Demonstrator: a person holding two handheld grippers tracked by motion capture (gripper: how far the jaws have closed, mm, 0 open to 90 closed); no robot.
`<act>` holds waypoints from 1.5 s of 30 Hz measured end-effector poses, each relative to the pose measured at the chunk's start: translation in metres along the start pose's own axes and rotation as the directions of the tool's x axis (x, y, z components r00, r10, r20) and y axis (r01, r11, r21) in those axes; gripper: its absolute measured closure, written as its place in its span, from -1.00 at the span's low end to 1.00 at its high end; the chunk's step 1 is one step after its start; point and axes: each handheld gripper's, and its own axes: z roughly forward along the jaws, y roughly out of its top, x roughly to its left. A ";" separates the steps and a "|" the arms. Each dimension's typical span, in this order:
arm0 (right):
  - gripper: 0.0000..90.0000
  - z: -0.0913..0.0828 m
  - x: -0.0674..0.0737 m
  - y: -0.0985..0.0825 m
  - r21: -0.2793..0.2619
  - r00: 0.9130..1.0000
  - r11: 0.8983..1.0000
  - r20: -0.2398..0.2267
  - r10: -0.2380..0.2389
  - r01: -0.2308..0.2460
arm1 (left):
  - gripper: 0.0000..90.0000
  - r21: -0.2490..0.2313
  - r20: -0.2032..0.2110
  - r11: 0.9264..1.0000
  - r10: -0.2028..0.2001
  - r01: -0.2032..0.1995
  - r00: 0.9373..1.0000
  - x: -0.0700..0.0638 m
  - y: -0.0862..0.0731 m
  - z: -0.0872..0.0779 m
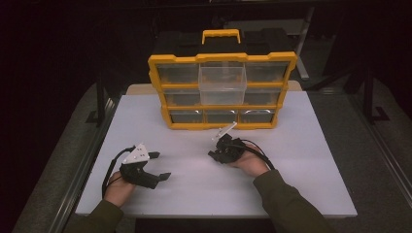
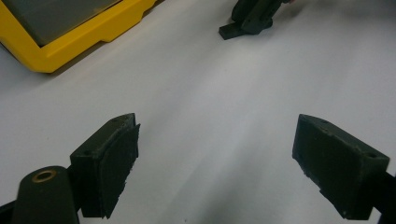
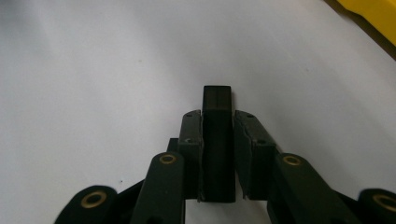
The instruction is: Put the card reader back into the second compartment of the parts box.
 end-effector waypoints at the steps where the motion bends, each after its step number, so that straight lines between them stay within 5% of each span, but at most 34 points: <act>1: 0.61 0.000 0.000 0.000 0.000 1.000 1.000 0.002 -0.003 0.003 | -0.68 0.000 0.000 1.000 0.000 0.000 1.000 0.000 0.000 0.000; 45: 0.61 -0.038 -0.019 -0.013 0.017 0.999 1.000 -0.051 -0.002 0.003 | -0.68 -0.008 0.002 1.000 0.002 -0.002 1.000 0.000 0.000 -0.001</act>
